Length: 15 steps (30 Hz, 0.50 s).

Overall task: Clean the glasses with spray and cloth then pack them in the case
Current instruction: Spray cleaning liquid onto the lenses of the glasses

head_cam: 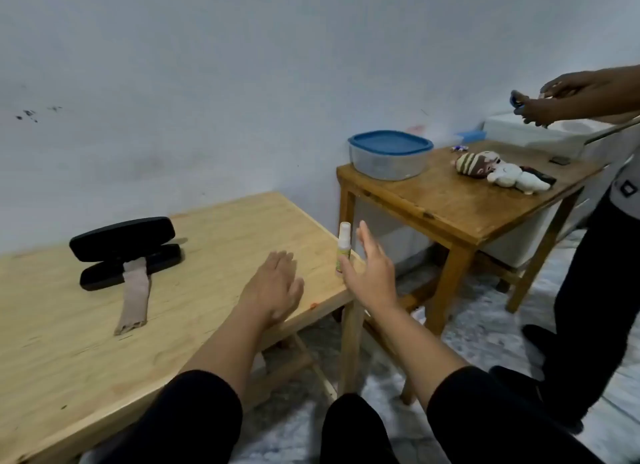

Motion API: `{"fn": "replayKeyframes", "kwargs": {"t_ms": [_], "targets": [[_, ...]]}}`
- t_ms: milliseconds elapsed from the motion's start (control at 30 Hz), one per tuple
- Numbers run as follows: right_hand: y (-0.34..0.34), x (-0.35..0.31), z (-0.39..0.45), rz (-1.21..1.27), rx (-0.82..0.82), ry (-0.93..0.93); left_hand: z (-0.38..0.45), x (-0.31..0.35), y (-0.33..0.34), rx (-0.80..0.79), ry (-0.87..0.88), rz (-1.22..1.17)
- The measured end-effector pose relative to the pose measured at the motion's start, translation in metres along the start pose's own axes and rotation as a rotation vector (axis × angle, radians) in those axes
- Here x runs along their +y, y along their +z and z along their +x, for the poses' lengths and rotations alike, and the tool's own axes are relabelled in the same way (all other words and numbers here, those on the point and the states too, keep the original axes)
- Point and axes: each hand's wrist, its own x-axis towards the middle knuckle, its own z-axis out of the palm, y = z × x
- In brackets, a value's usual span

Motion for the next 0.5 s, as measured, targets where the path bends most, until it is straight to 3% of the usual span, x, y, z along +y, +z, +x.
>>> {"fn": "replayKeyframes", "kwargs": {"t_ms": [233,500], "targets": [[0.016,0.008,0.006,0.082,0.012,-0.008,0.002,-0.007,0.010,-0.010,-0.093,-0.090],[0.024,0.001,0.025,0.010,-0.043,-0.136,0.035,0.034,-0.018,0.302,-0.080,-0.618]]}}
